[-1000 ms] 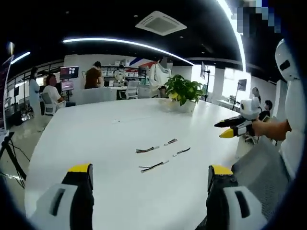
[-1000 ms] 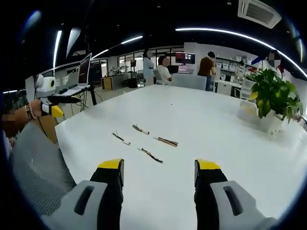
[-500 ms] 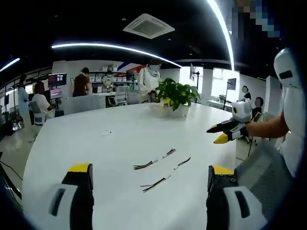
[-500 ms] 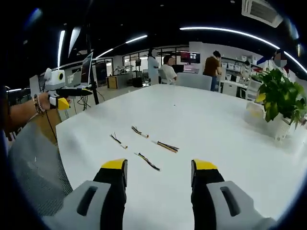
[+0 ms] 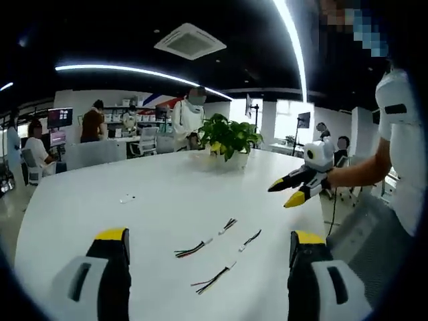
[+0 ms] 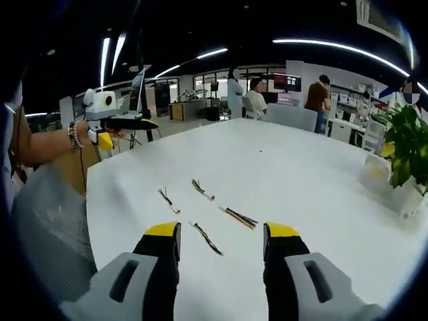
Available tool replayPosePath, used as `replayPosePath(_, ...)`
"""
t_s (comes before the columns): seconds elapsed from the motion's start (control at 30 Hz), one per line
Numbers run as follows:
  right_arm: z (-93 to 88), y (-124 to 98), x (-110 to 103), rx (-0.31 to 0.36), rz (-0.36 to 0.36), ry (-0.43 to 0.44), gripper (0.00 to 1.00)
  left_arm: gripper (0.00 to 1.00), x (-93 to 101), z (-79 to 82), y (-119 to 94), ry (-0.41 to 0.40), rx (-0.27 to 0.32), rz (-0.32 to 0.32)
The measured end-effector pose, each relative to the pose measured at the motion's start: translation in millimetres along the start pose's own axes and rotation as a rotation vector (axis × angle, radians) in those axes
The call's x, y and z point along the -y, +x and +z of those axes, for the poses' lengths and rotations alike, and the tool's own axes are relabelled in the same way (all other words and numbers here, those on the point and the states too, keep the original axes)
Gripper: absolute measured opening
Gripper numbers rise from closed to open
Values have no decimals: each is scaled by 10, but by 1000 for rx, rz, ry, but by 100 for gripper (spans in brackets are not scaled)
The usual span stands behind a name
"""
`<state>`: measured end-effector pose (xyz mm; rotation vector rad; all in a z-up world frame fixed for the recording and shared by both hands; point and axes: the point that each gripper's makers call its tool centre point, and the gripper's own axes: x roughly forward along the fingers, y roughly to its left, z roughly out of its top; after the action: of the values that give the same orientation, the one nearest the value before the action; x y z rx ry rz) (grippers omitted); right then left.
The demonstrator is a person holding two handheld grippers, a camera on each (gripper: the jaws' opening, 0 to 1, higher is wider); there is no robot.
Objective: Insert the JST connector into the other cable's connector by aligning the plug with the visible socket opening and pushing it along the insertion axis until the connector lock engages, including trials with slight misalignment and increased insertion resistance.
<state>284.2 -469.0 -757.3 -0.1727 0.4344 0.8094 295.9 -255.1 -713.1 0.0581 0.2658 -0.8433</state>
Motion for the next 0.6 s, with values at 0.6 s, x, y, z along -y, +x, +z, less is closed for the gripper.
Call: replayPosePath(0.6,-92,356,3,-104,137,-159,46,99,28,-224,559,17,-104,-143)
